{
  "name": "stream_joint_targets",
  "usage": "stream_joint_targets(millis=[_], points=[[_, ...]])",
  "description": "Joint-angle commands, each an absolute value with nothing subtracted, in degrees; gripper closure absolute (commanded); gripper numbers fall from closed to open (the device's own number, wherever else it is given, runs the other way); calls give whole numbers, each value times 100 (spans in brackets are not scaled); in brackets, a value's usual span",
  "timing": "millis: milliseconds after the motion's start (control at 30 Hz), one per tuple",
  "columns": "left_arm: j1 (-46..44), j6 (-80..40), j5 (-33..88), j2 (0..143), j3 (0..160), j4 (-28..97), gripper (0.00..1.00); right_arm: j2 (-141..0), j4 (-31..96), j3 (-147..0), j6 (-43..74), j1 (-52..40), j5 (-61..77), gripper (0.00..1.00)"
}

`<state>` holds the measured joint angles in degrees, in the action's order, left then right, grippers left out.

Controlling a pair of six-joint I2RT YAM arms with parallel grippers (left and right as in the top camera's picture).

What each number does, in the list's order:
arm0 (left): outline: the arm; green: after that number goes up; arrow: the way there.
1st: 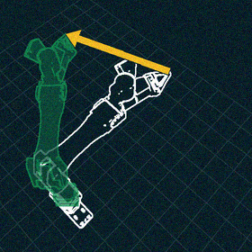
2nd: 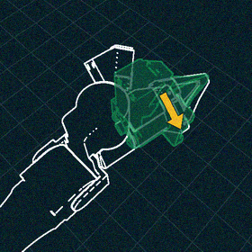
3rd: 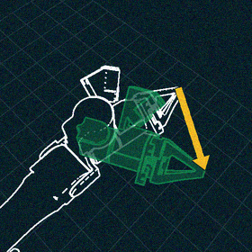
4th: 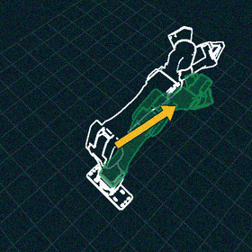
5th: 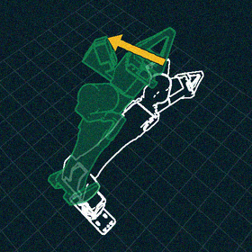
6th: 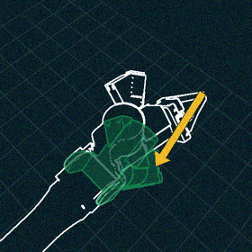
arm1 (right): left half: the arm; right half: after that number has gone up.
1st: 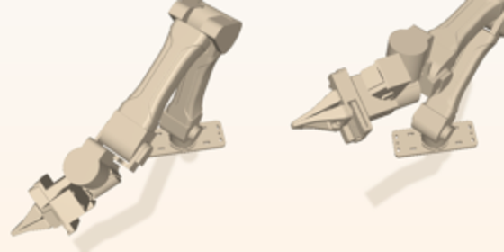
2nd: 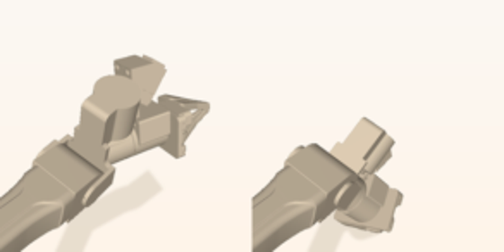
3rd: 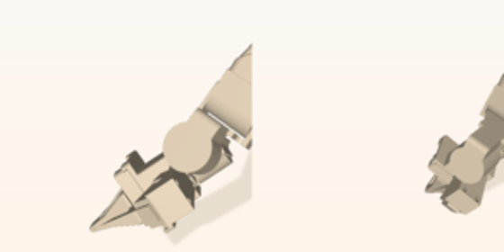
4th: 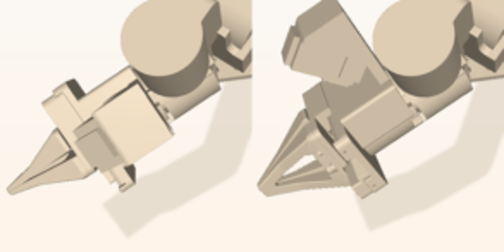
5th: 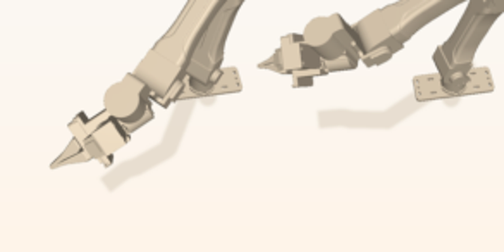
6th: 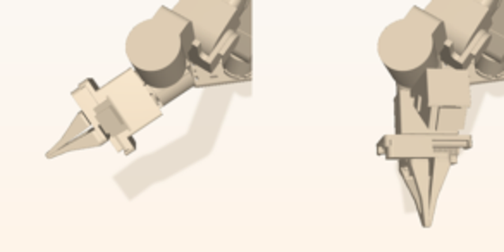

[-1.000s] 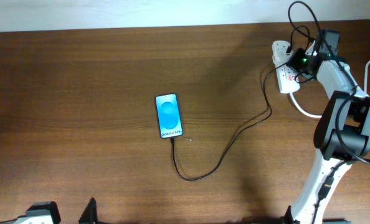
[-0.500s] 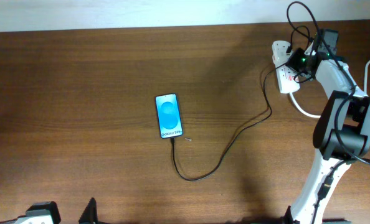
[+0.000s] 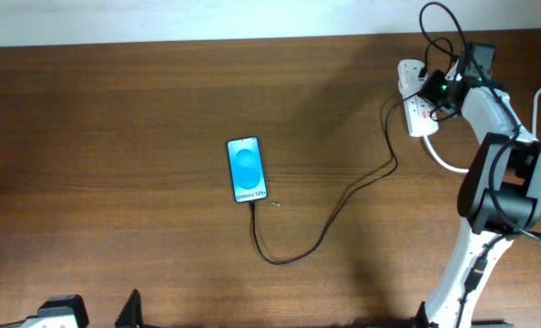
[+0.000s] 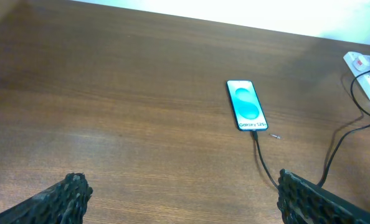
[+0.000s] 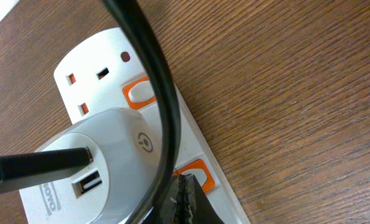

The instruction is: Plug charger to phone and switch on socket

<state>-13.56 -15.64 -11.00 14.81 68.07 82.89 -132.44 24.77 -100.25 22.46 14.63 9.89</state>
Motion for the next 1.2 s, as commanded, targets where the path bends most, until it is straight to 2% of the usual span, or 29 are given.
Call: stream_joint_targets(millis=[0, 1167], points=[[-1385, -1623, -1164, 1441, 6748, 8232, 1, -14239, 2515, -9767, 2145, 1057, 1286, 96], [-1385, -1625, -1142, 1441, 6748, 8235, 1, -14877, 3048, -9760, 2145, 744, 1372, 96]])
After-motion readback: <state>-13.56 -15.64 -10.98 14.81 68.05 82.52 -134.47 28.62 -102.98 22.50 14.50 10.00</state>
